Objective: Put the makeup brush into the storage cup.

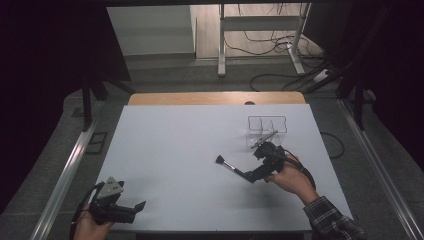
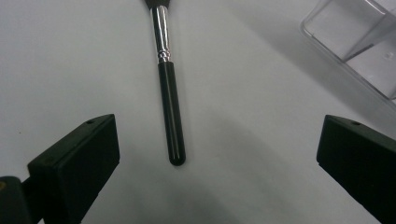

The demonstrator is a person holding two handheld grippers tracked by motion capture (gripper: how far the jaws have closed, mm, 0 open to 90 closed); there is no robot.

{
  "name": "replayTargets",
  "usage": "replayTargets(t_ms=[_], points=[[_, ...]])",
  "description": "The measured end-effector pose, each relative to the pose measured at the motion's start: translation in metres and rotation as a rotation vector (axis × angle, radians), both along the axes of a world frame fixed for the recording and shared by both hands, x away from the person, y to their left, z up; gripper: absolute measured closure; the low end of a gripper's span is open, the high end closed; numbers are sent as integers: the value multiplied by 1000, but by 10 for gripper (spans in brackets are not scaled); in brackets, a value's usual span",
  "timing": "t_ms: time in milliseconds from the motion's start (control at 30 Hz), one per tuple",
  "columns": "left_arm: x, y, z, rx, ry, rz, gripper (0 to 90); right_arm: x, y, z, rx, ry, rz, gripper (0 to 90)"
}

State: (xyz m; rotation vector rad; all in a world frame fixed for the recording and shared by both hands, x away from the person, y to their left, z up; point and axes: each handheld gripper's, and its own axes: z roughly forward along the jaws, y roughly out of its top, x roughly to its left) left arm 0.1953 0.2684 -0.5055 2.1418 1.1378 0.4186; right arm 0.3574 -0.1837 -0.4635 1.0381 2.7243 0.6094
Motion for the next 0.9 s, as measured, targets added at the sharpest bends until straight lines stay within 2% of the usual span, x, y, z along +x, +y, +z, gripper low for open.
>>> replayTargets(t_ms=[900], points=[[1, -1, -2, 5, 19, -2, 0, 13, 32, -10, -9, 5, 52, 0]])
